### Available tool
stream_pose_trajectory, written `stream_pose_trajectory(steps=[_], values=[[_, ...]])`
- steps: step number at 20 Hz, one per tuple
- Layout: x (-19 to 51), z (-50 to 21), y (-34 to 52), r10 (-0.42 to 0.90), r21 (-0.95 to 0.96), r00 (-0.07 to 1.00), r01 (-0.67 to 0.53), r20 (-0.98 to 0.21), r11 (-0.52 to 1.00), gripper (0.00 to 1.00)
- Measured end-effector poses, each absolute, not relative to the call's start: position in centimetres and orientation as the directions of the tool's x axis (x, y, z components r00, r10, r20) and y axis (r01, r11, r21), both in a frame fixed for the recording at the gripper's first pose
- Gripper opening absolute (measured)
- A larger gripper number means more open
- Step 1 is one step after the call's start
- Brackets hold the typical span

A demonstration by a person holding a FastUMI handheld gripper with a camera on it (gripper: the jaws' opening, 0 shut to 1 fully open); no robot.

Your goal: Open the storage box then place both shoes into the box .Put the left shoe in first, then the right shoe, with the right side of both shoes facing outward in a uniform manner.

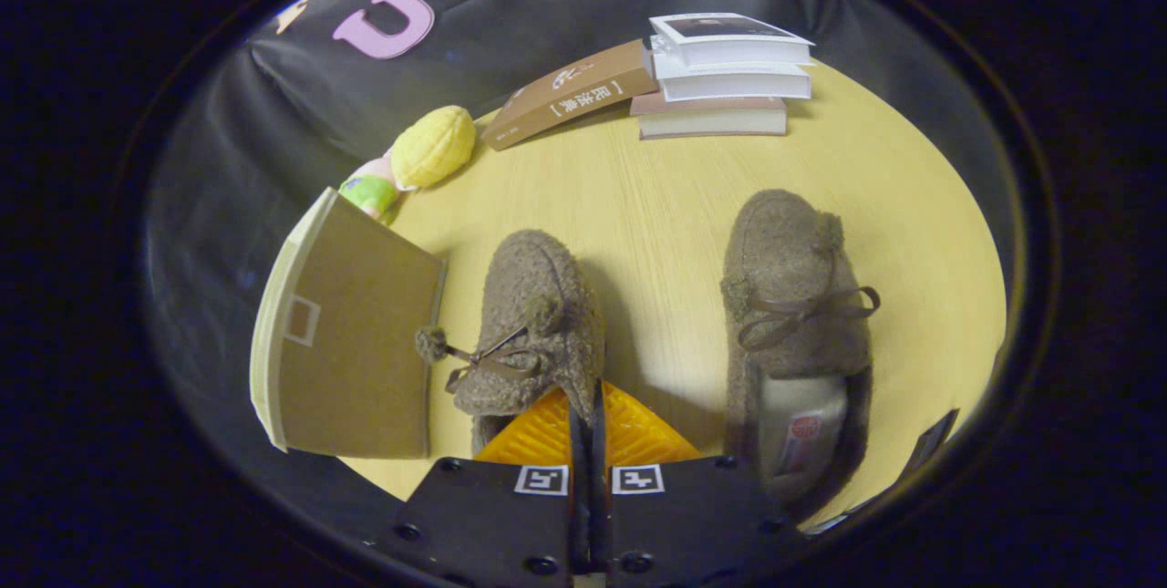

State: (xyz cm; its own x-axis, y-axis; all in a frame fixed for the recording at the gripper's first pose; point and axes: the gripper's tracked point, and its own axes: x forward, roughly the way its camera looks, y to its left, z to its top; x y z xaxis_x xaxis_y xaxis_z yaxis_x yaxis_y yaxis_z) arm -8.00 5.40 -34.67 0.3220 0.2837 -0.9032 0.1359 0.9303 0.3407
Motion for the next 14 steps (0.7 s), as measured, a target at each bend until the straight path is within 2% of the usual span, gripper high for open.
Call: stream_pose_trajectory(steps=[4, 8, 14], values=[[-7.1, -31.5, 6.4, 0.269, 0.351, 0.359, 0.185, -0.894, 0.918, 0.04], [-5.1, -27.2, 9.4, 0.309, 0.417, 0.406, 0.21, -0.86, 0.885, 0.04], [-2.2, -21.7, 14.9, 0.347, 0.465, 0.466, 0.165, -0.814, 0.87, 0.04]])
